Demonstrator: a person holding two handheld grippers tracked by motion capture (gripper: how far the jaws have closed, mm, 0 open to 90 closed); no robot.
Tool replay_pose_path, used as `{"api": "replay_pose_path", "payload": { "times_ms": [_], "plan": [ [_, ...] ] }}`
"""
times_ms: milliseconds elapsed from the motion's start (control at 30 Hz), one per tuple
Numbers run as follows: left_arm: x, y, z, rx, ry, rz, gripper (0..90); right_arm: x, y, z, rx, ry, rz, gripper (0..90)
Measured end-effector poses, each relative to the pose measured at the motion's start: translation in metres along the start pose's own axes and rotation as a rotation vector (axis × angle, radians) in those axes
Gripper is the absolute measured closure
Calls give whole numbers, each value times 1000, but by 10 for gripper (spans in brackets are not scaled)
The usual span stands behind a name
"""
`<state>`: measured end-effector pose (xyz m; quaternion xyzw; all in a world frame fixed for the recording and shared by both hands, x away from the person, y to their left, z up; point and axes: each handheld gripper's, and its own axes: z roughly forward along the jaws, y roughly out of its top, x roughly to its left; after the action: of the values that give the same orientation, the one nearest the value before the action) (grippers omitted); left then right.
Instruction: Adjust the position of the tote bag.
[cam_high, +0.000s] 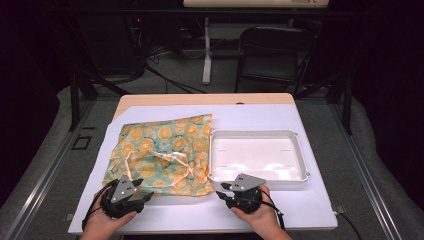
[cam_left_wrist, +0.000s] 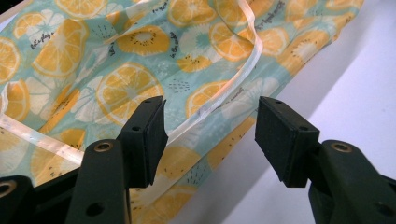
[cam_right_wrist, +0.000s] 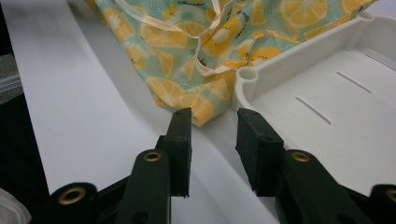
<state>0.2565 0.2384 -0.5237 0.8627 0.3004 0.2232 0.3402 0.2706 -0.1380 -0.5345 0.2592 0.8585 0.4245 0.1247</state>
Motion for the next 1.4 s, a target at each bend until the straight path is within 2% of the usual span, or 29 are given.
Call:
{"api": "replay_pose_path", "payload": {
  "times_ms": [133,233,367,733,867,1000,1033,1167,1233,1400],
  "plan": [
    [-2,0,2,22,20,11,428,0,0,0,1,-2,0,652],
    [-2,-1,4,43,31,36,428,0,0,1,2,1,0,652],
    [-4,-1,8,48,27,35,428,0,-1,2,0,6,-5,649],
    [-3,-2,13,89,27,67,435,1,-1,3,-1,15,-8,641],
    [-2,-3,14,100,24,60,445,1,-1,4,0,19,-9,639],
    [-2,-4,13,93,27,67,452,1,-1,4,1,20,-11,637],
    [-2,-4,12,90,36,72,447,1,-1,4,1,21,-9,637],
    [-3,-4,11,100,24,94,426,1,-1,4,3,20,-10,632],
    [-6,-3,14,117,48,111,425,1,-2,4,4,19,-10,629],
    [-4,-4,16,128,59,104,434,1,-2,5,4,21,-11,621]
  ]
}}
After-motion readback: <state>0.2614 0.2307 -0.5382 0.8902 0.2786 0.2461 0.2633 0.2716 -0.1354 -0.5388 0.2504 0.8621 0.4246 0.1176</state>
